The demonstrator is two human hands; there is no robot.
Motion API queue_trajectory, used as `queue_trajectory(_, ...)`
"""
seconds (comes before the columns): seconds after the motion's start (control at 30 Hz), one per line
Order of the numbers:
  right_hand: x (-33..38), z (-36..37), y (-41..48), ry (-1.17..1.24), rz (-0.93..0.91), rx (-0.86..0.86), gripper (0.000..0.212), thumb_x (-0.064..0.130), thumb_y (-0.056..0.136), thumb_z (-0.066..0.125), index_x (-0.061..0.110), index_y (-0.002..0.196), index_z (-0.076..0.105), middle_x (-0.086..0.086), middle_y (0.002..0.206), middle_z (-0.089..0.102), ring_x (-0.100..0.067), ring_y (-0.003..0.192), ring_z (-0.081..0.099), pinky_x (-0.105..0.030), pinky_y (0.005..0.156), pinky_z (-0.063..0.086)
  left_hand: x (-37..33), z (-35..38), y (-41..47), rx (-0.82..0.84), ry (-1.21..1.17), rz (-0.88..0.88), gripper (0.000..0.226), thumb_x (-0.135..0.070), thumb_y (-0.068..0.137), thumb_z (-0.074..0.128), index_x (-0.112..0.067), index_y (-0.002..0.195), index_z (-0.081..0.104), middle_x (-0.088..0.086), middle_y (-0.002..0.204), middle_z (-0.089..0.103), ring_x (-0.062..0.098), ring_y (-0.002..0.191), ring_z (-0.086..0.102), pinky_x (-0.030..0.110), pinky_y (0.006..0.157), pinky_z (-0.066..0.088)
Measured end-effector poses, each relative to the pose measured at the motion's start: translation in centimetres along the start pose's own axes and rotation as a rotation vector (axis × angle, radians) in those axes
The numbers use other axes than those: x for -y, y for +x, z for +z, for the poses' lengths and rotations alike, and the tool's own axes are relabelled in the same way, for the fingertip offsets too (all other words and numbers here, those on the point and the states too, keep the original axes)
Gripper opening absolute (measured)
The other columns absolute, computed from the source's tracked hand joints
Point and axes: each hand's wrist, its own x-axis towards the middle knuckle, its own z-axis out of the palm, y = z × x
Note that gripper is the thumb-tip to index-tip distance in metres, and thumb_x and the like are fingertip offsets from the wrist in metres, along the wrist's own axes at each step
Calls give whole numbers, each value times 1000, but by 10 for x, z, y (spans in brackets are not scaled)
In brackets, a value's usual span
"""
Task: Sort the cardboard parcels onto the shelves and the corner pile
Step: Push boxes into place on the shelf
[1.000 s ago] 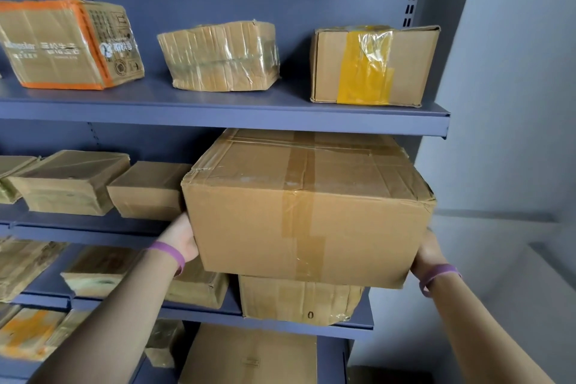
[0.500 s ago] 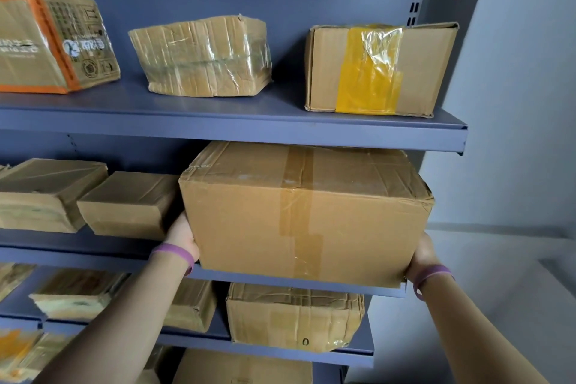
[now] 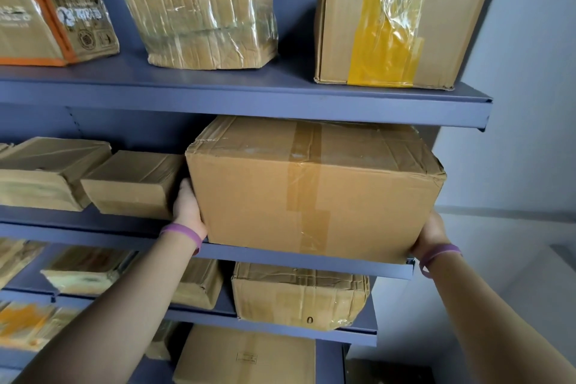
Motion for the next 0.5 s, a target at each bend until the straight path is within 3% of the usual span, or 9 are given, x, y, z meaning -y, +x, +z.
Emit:
queue_trajectory(0.07,0,-4,-11,28,-8,-19,28,43,94,53,23,77,63,7,66,66,-20,71,54,-34,70,42,2,0,-10,37,-7,19,37,-47,103,35,-25,85,59,-1,80,65,16,71,63,22,60,48)
queue_trajectory(0.1,-2,-7,-16,19,-13,-22,28,45,93,52,24,76,62,7,67,62,-19,67,51,-32,67,39,6,-1,-14,48,39,24,37,-44,104,33,-24,91,61,-1,82,66,12,70,63,21,61,49)
queue_trajectory(0.17,-8,-14,-27,29,-39,6,28,44,93,50,26,76,60,8,64,55,-18,63,43,-30,59,29,11,-11,-27,84,97,40,41,-43,103,34,-19,121,62,2,110,67,14,97,64,26,85,49)
queue_trajectory(0.23,-15,-20,-42,79,-64,49,24,39,97,47,26,86,64,9,73,61,-15,67,46,-32,61,31,15,-25,-36,121,97,32,50,-44,101,36,-19,142,50,0,138,57,17,125,53,34,109,37)
queue_trajectory(0.3,-20,-24,-58,109,-72,51,21,34,100,46,24,102,64,6,94,65,-15,82,55,-32,78,43,16,-38,-49,145,125,34,52,-45,101,37,-20,145,46,-1,149,48,17,137,43,35,116,28)
queue_trajectory(0.37,-26,-25,-75,118,-87,-7,21,29,101,48,19,115,58,0,110,62,-18,99,58,-33,96,44,16,-51,-64,155,132,22,51,-46,101,36,-22,145,46,1,153,44,17,141,38,36,115,25)
queue_trajectory(0.5,-43,-26,-111,112,-149,-102,23,22,100,50,18,122,54,-1,106,58,-19,100,55,-32,93,44,13,-85,-92,198,151,9,49,-45,101,36,-23,142,48,3,151,46,18,140,39,39,115,25)
